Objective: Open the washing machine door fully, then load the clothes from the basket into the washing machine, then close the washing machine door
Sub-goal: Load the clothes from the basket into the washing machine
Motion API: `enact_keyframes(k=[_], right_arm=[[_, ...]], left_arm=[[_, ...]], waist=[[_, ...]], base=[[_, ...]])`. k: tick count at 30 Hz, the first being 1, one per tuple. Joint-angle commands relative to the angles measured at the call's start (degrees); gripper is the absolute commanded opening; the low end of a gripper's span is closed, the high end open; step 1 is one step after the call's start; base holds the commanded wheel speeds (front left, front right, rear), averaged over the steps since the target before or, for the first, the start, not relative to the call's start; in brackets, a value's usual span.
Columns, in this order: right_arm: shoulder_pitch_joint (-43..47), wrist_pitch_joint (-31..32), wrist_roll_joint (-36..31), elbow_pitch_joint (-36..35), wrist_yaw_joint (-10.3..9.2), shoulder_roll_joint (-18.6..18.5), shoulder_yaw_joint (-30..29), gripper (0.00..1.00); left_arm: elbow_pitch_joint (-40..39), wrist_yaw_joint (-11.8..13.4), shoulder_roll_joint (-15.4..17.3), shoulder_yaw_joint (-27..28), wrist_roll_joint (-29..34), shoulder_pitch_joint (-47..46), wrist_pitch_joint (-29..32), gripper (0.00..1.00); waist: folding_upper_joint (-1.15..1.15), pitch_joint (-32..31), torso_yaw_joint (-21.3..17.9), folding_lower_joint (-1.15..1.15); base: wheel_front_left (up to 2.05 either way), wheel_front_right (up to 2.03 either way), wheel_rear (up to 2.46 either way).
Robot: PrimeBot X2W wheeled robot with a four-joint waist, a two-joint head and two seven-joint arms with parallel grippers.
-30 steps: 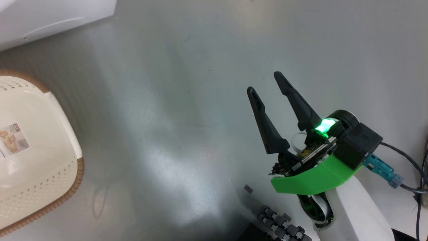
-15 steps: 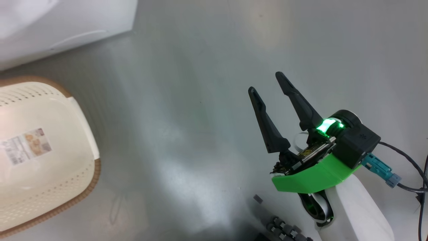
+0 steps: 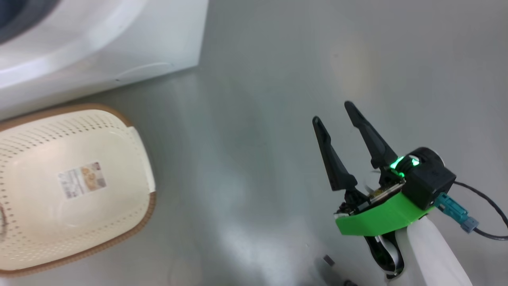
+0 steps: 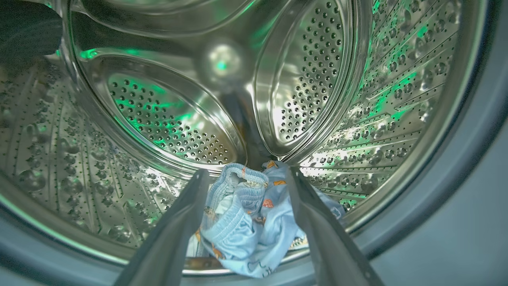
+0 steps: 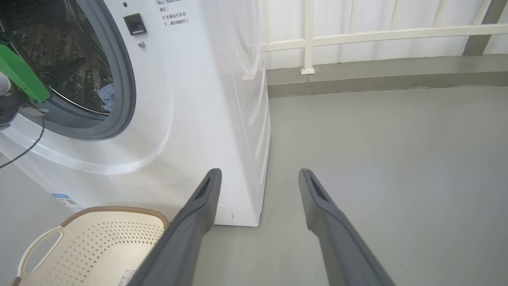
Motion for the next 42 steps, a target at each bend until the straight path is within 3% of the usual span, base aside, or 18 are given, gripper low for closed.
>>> enact_keyframes(k=[1,10,17,33,42], right_arm=[[2.25,-0.42,-0.63,-0.85,0.09,0.07,0.64,1.00],[4.68,-0.42,-2.85,-0.02,0.09,0.07,-1.05,1.00],[7.27,-0.42,-5.39,1.50,0.09,0.07,-2.48,1.00],[14.50,0.16,-7.48,2.55,0.09,-0.69,-5.11,1.00],[17.44,1.87,-7.54,0.92,0.09,-0.93,-5.22,1.00]], left_arm=[[-4.65,1.57,2.50,1.86,-0.46,3.96,-0.38,1.00],[-28.09,10.69,0.42,3.64,-1.21,29.25,-0.24,1.00],[-37.90,15.30,-3.16,2.65,-1.70,43.70,-0.39,1.00],[-41.01,18.73,-7.00,-2.51,-1.29,58.22,0.50,1.00],[-39.15,17.90,-8.16,-4.06,-2.03,62.68,-0.37,1.00]], waist=[[0.00,-2.71,2.31,0.00],[0.00,-8.35,4.76,0.00],[0.00,-13.79,7.00,0.00],[0.00,-25.74,11.66,0.00],[0.00,-29.74,12.66,0.00]], base=[[0.00,0.00,0.00],[0.00,0.00,0.00],[0.00,0.00,0.00],[0.00,0.00,0.00],[0.00,0.00,0.00]])
